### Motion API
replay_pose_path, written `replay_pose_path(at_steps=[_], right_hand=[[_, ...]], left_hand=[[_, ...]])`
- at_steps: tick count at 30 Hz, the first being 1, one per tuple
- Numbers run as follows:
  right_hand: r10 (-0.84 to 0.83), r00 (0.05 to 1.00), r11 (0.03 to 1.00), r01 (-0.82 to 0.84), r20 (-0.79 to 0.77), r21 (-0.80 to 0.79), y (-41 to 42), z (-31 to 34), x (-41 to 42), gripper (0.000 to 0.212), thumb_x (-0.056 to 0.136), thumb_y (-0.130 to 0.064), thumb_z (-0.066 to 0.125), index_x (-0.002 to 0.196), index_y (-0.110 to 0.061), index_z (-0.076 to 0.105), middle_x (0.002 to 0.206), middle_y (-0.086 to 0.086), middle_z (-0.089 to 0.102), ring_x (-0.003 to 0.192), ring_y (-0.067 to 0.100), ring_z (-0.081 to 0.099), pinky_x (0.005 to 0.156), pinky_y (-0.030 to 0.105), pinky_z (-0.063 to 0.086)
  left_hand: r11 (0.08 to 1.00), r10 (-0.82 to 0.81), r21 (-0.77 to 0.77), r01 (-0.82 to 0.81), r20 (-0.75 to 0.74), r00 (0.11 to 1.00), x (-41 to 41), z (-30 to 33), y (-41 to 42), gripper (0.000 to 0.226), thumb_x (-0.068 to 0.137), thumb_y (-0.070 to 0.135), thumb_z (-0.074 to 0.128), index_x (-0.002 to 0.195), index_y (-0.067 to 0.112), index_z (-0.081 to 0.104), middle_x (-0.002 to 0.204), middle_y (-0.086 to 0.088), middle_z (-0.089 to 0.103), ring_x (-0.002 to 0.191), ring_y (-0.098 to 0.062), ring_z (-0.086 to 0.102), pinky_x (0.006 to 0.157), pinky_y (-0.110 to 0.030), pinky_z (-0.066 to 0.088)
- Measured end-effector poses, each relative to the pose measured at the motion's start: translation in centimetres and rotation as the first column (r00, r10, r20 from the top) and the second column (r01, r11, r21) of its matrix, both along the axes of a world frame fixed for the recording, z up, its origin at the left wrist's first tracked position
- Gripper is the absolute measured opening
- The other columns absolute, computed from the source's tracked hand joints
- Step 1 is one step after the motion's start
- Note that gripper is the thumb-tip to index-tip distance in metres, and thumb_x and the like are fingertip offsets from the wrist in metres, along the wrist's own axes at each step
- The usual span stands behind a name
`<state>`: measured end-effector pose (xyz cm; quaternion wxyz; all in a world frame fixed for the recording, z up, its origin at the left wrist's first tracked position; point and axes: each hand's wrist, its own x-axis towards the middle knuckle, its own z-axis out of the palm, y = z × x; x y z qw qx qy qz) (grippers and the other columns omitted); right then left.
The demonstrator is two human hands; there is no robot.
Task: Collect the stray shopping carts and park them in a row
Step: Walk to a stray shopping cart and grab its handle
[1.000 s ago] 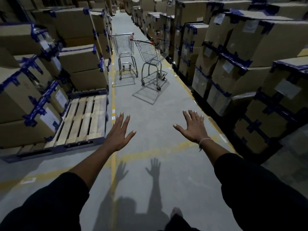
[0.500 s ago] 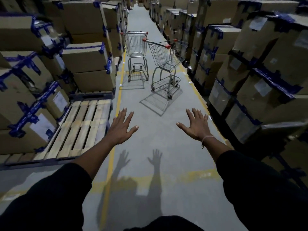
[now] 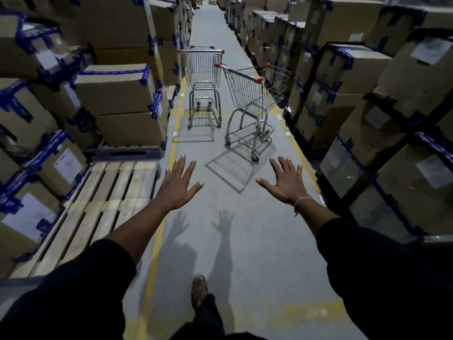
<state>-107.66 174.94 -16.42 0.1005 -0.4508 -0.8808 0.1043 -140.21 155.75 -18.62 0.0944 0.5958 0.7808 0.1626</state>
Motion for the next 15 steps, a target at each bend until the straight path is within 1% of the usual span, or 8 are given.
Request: replay_pose_path(at_steps=[4, 6, 8, 10, 12, 15], right_hand=[[-0.028, 1.0, 1.0, 0.028, 0.005, -0.002, 7.8, -0.4, -7.1, 0.118, 0.073, -0.1, 0.013, 0.167, -0.028, 0.018, 0.175, 0.009, 0.011, 0.161, 0.03, 0.002, 0.126, 0.061, -0.009], [-0.044, 0.999, 0.999, 0.044, 0.003, -0.003, 11.5, -0.3, -10.5, 0.124, 0.07, -0.103, 0.007, 0.167, -0.028, 0.018, 0.175, 0.008, 0.01, 0.161, 0.03, 0.001, 0.126, 0.061, -0.009], [-0.077, 0.997, 0.997, 0.077, -0.021, -0.004, 15.2, 0.0, -13.7, 0.124, 0.07, -0.104, 0.007, 0.167, -0.028, 0.017, 0.175, 0.007, 0.008, 0.161, 0.029, 0.0, 0.126, 0.061, -0.009], [-0.089, 0.996, 0.996, 0.089, -0.024, -0.011, 18.3, 0.3, -16.8, 0.123, 0.071, -0.103, 0.009, 0.167, -0.028, 0.016, 0.175, 0.006, 0.007, 0.161, 0.029, 0.0, 0.126, 0.061, -0.01], [-0.093, 0.995, 0.995, 0.093, -0.025, -0.02, 20.9, 0.5, -19.4, 0.129, 0.066, -0.106, 0.004, 0.168, -0.028, 0.016, 0.175, 0.006, 0.006, 0.161, 0.029, -0.001, 0.126, 0.061, -0.01], [-0.12, 0.992, 0.993, 0.119, -0.036, -0.022, 25.8, 0.6, -23.2, 0.134, 0.061, -0.107, -0.002, 0.168, -0.028, 0.016, 0.175, 0.006, 0.006, 0.161, 0.029, -0.001, 0.126, 0.061, -0.01]], left_hand=[[1.0, -0.022, -0.02, 0.022, 0.001, 1.0, -7.7, -0.5, 8.6, 0.08, 0.101, 0.071, 0.031, 0.165, 0.036, -0.004, 0.17, 0.004, -0.024, 0.158, -0.02, -0.018, 0.127, -0.054, 0.0], [0.998, -0.057, -0.04, 0.057, 0.003, 0.998, -11.8, -0.1, 12.9, 0.082, 0.099, 0.076, 0.026, 0.164, 0.037, -0.004, 0.17, 0.003, -0.024, 0.158, -0.021, -0.017, 0.127, -0.056, 0.001], [0.995, -0.085, -0.045, 0.084, -0.029, 0.996, -15.8, 0.8, 17.2, 0.087, 0.094, 0.082, 0.019, 0.164, 0.037, -0.004, 0.17, 0.003, -0.023, 0.158, -0.021, -0.016, 0.127, -0.056, 0.002], [0.995, -0.088, -0.047, 0.087, -0.039, 0.995, -19.2, 1.6, 21.0, 0.085, 0.096, 0.08, 0.023, 0.165, 0.036, -0.003, 0.17, 0.003, -0.023, 0.159, -0.022, -0.015, 0.127, -0.055, 0.002], [0.994, -0.102, -0.042, 0.1, -0.037, 0.994, -21.8, 2.1, 24.4, 0.082, 0.099, 0.074, 0.029, 0.165, 0.036, -0.003, 0.17, 0.004, -0.024, 0.158, -0.021, -0.016, 0.127, -0.053, 0.001], [0.991, -0.132, -0.025, 0.131, -0.051, 0.99, -25.6, 2.4, 29.6, 0.082, 0.099, 0.074, 0.029, 0.164, 0.038, -0.004, 0.17, 0.006, -0.025, 0.157, -0.018, -0.021, 0.127, -0.051, 0.001]])
